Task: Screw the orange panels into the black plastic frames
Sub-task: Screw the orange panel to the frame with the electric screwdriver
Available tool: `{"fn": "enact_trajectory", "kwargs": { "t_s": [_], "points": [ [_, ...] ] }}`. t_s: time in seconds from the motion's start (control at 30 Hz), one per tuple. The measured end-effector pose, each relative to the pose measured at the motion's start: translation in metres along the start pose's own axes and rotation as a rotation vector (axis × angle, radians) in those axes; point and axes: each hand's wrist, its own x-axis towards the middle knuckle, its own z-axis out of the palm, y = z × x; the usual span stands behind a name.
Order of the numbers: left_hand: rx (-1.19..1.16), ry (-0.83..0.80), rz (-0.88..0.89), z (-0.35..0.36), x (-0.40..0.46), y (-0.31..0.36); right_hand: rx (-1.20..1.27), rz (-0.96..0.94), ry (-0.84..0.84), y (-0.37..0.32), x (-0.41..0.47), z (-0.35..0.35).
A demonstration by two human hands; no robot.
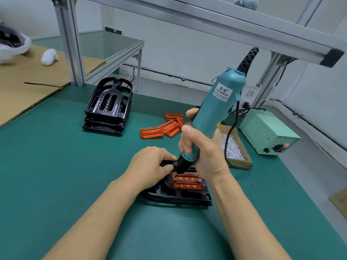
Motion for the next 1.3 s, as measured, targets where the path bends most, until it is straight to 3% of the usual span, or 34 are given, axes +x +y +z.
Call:
{"fn": "enact_trajectory", "kwargs": {
  "t_s": [0.23,0.47,0.87,1.03,1.3],
  "points": [
    [0.16,0.001,0.122,0.002,0.0,0.0,0.131,0.015,0.062,-0.005,-0.004,-0.007],
    [0.194,0.05,0.169,0.004,-0.002,0.0,0.14,-0.113,0.071,-0.043,0.008,-0.025],
    [0.235,0.085,0.16,0.006,-0.002,-0.001,-0.07,-0.154,0.566,-0.078,-0.03,-0.081],
    [0.253,0.081,0.153,0.007,0.001,-0.002,-0.213,-0.017,0.734,-0.096,-0.053,-0.115],
    [0.232,0.077,0.117,0.007,-0.001,-0.003,-0.554,0.52,0.789,-0.111,-0.089,-0.167]
  ]
}}
